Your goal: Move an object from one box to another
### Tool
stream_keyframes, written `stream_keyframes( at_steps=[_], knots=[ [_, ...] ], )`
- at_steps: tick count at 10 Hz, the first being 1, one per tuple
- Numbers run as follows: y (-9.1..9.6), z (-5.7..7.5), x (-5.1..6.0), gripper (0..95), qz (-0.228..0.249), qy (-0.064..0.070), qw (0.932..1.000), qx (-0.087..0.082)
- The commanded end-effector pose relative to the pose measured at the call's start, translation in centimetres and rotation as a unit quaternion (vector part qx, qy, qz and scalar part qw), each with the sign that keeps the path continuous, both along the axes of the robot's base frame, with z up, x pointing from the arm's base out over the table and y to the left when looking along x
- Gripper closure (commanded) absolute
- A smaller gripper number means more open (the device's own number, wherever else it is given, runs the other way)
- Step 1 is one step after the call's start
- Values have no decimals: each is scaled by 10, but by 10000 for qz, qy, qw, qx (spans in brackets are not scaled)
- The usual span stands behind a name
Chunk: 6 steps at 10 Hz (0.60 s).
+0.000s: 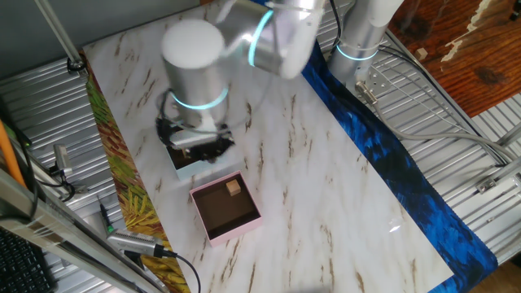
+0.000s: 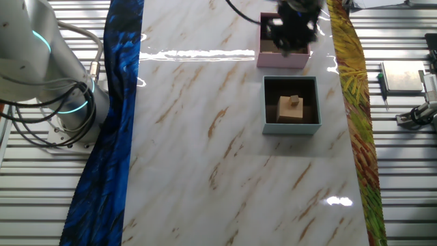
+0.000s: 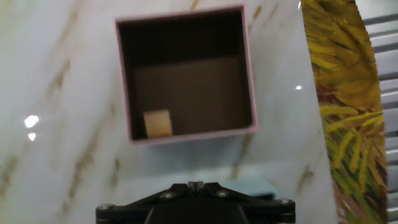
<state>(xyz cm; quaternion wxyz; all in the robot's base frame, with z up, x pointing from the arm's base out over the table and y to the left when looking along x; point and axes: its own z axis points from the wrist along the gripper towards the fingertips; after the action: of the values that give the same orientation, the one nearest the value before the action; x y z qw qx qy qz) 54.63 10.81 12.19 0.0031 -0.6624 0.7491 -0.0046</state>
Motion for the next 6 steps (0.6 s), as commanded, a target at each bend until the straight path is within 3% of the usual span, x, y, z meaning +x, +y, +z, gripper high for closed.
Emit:
stream_keyframes(
  at_steps=[1, 4, 6],
  knots=[
    [-29, -4, 11, 950, 249, -1, 9997, 9],
    [-28, -3, 10, 950, 151, -10, 9999, -30],
    [-28, -3, 10, 950, -452, -38, 9989, 75]
  ],
)
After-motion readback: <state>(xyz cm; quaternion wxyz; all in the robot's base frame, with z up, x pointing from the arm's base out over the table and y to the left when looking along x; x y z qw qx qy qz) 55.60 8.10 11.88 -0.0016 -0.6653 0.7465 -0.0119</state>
